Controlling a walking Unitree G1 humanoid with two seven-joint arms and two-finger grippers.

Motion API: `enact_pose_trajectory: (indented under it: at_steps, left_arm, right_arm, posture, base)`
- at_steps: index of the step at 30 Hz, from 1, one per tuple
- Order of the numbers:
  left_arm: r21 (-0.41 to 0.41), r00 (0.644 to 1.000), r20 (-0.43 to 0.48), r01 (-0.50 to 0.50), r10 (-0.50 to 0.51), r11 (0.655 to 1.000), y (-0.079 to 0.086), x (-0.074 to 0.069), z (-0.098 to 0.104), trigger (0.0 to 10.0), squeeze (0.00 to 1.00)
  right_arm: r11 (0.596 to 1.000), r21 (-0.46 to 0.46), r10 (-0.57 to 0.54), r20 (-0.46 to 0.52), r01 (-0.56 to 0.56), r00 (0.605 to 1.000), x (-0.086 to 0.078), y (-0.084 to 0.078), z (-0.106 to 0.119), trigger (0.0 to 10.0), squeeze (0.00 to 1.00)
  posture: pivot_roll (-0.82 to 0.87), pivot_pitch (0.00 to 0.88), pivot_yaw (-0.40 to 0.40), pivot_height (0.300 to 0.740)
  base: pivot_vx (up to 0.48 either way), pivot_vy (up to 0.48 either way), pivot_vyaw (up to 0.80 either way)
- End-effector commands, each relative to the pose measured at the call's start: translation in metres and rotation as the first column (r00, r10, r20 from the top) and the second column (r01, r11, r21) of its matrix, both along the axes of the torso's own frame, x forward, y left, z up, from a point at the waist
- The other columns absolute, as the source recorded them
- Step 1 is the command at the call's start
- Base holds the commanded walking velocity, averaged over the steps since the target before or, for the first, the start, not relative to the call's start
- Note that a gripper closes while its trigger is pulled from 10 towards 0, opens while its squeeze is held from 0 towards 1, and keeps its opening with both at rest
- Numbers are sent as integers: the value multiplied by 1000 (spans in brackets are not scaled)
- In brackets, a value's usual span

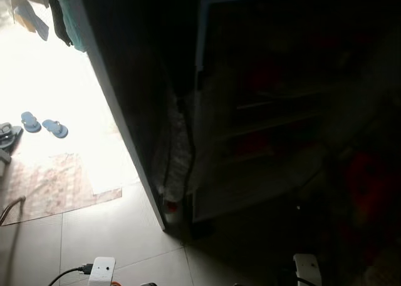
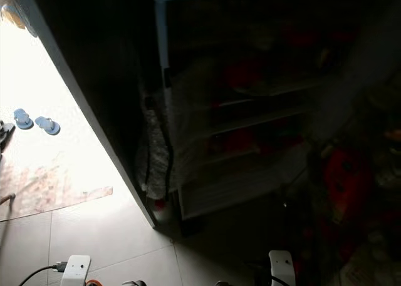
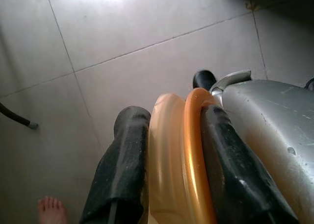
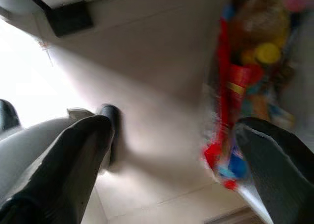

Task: Restocking fridge

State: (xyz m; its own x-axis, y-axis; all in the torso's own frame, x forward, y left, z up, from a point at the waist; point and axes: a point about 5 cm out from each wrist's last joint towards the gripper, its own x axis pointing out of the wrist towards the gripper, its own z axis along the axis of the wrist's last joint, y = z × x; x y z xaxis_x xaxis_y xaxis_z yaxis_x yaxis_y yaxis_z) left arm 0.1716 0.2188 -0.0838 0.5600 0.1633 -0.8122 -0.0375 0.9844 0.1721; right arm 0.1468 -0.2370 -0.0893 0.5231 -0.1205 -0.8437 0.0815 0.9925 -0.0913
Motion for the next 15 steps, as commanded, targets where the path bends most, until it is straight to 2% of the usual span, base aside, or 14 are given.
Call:
enact_pose_trajectory:
  at_steps: [1, 8, 15]
  left_arm:
    - [-69, 1000, -8, 8, -9, 998, -17, -2, -4, 10000, 0]
    - [-100, 1000, -19, 11, -13, 995, -27, -5, -7, 10000, 0]
    - [-115, 999, -40, 23, -28, 993, -32, -12, -10, 10000, 0]
  right_arm:
    - [1000, 2, -2, -13, 2, 1000, -3, 0, -1, 10000, 0]
    - [999, -40, 7, -23, -8, 1000, -6, -11, 0, 10000, 0]
    - [994, -112, 6, -15, -8, 1000, -7, -21, 3, 10000, 0]
  posture:
    - [-112, 92, -62, 740]
    - [-127, 107, -83, 740]
    - [-149, 128, -67, 740]
  base:
    - [0, 0, 0]
    - [0, 0, 0]
    - [0, 0, 0]
